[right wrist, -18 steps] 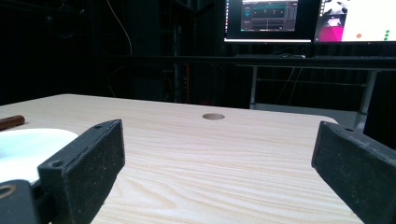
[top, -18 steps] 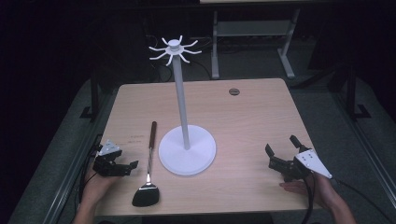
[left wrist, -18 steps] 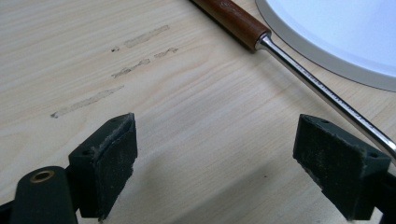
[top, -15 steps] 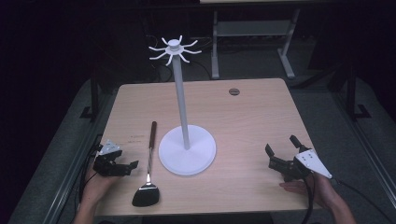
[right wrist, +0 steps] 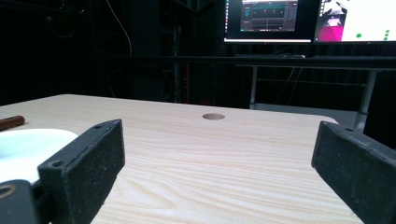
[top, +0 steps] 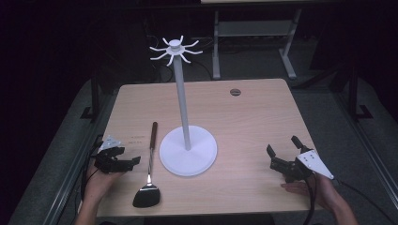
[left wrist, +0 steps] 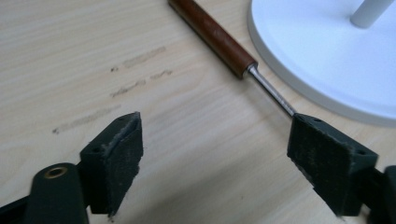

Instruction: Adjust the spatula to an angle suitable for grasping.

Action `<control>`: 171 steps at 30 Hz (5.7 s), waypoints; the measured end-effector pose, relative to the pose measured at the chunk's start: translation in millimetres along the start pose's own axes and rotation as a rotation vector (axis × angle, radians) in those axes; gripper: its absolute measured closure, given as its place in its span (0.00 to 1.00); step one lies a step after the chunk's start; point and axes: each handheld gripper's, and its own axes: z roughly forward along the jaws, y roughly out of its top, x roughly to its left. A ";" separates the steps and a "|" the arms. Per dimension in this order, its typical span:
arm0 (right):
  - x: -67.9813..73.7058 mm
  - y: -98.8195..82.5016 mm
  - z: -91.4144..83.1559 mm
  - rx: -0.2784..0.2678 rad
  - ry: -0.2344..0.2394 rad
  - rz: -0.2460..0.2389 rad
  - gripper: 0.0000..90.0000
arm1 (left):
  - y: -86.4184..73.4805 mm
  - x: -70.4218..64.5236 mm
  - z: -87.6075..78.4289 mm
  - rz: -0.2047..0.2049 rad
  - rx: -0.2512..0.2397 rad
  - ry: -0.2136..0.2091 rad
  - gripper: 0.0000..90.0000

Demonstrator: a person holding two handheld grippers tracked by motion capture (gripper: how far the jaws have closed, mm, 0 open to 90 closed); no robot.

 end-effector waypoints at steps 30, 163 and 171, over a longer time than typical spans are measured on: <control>0.3 0.1 0.0 0.001 0.000 -0.007 0.02 | 47.4 10.9 54.6 -0.040 0.013 0.002 0.94; 0.5 0.0 0.2 0.000 -0.002 -0.006 0.02 | -2.0 -12.4 13.1 -0.007 0.198 0.014 1.00; 0.5 0.0 0.2 0.000 -0.002 -0.006 0.02 | -4.0 -1.7 8.0 -0.024 0.205 0.055 1.00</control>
